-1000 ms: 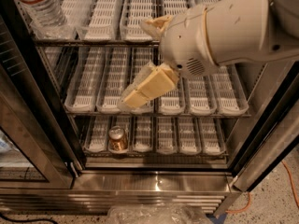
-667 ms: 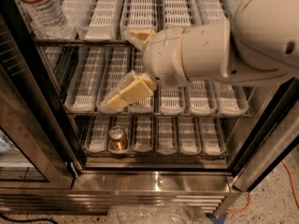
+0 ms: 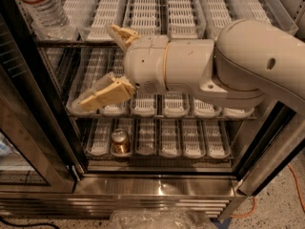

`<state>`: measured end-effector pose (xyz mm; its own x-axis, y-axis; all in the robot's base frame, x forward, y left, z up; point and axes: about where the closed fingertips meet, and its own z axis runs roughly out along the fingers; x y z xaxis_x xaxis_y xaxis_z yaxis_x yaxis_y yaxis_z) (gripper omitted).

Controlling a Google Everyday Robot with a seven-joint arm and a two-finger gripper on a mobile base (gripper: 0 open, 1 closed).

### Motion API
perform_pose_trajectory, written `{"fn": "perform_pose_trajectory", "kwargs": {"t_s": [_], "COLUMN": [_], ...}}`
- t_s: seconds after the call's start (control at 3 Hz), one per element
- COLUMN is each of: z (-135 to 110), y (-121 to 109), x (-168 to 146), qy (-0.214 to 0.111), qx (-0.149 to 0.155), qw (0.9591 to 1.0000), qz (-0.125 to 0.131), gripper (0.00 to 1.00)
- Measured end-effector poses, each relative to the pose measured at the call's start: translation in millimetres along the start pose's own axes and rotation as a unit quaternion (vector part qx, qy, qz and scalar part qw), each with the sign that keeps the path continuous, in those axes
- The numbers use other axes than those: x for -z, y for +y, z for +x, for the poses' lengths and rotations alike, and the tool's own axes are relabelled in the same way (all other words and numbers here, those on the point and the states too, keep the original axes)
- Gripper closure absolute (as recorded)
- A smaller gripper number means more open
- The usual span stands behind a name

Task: Pick water bottle from top shelf of fridge

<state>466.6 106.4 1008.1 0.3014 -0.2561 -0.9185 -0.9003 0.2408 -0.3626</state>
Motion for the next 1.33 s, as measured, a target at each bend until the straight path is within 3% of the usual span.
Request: {"fn": "perform_pose_trajectory", "kwargs": {"t_s": [0.33,0.67,1.0,1.33], "z": [0.0,0.6,17.6,8.1], "y": [0.0,9.3,13.7,15.2], "x": [0.0,-6.5,-8.0,-28.4], "qy": [0.0,-0.016,-0.034,-0.079], "qx": [0.0,-0.025,-0.076,-0.101], "qw": [1.0,0.9992,0.9926,0.986], "qz": [0.0,0.027,0.088,0.107], "gripper": [0.0,0.0,0.0,0.0]}}
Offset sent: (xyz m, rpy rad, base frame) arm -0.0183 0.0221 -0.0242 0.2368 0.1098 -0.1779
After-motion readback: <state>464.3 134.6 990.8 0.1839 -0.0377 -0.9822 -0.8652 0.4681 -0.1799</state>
